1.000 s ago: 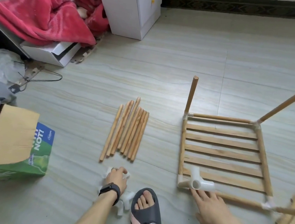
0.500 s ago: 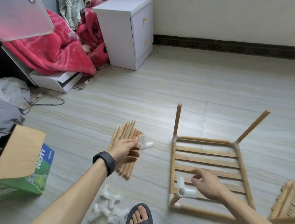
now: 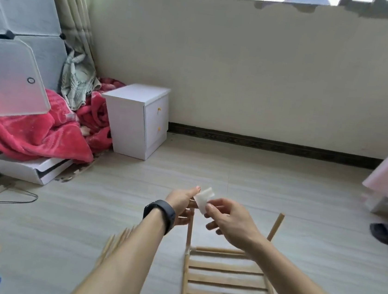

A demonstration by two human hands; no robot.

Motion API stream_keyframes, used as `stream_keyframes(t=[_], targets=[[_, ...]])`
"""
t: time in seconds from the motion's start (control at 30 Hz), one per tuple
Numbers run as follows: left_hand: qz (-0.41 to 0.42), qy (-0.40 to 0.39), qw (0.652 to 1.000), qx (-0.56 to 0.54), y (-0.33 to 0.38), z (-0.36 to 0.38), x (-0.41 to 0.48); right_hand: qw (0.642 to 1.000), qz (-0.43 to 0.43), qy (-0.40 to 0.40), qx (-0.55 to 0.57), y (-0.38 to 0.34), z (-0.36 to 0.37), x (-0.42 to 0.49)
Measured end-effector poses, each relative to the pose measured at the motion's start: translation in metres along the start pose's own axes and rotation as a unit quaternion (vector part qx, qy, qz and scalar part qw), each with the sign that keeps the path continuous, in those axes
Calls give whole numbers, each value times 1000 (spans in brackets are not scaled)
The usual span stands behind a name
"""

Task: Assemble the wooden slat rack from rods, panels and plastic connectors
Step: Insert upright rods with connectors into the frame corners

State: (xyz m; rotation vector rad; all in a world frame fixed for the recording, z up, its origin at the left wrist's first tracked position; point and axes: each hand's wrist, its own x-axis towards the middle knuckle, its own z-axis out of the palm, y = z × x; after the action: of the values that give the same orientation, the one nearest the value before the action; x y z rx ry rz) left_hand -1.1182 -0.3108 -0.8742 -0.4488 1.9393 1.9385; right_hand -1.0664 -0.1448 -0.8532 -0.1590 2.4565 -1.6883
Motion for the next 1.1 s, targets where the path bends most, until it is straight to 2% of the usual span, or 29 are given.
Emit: stream_keyframes(t=[0.1, 0.17, 0.3, 0.53, 0.6, 0.7, 0.9, 1.1], targets=[[-21, 18, 999, -47, -14, 8, 14, 997, 13, 28, -64, 7, -5, 14], [-2, 36, 997, -66, -16, 7, 26, 995, 22, 22, -91, 11, -6, 26], [68, 95, 989, -91, -22, 8, 51, 997, 59, 2, -51, 22, -2, 57], [137, 133, 980, -48, -28, 8, 80, 990, 111, 29, 78, 60, -2, 103], [135, 134, 980, -53, -31, 6, 88, 981, 118, 4, 155, 68, -1, 113], [127, 130, 981, -68, -31, 1, 97, 971, 130, -17, 201, 76, 8, 125], [61, 132, 986, -80, -41, -11, 111, 937, 179, 46, 296, 95, 23, 141], [51, 64, 996, -34, -57, -6, 121, 935, 212, 32, 281, 113, 36, 146]])
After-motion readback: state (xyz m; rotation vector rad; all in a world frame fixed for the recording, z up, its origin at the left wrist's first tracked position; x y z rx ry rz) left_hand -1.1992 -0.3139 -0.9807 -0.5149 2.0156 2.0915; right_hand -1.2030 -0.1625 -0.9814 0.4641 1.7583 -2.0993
